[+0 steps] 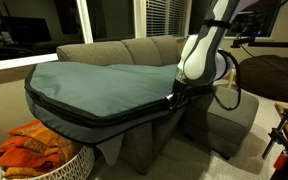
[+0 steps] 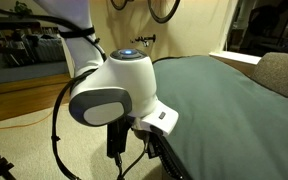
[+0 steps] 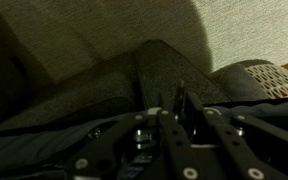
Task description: Move the zip to the right
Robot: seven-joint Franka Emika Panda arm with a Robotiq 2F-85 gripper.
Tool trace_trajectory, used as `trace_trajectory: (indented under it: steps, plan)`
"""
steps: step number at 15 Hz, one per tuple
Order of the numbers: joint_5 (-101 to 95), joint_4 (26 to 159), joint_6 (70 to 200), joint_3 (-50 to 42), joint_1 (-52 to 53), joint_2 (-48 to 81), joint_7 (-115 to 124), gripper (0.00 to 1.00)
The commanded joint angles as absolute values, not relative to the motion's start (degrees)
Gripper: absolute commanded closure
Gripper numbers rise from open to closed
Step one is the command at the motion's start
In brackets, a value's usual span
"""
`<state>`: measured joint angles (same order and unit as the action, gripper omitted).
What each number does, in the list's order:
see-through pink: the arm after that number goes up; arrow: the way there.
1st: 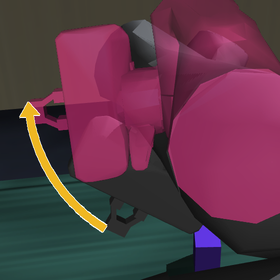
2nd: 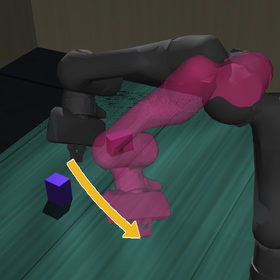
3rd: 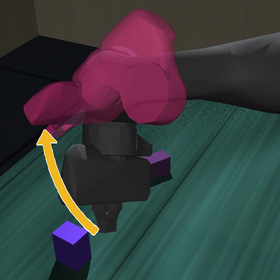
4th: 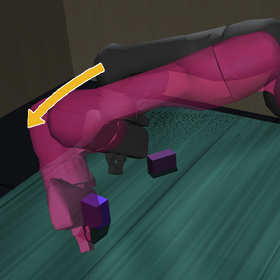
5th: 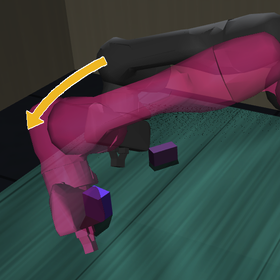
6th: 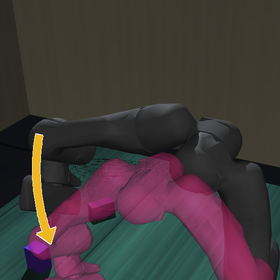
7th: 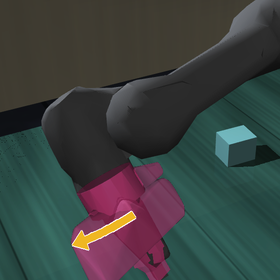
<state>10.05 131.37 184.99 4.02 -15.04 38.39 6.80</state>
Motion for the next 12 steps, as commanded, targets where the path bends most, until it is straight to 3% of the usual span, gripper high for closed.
trace_trajectory:
  steps: [1, 12]
  plan:
    - [8.9, 131.2, 183.4, 5.2, -17.1, 38.3, 5.8, 1.00]
    - [11.8, 130.9, 180.9, 7.1, -18.6, 38.0, 8.5, 0.99]
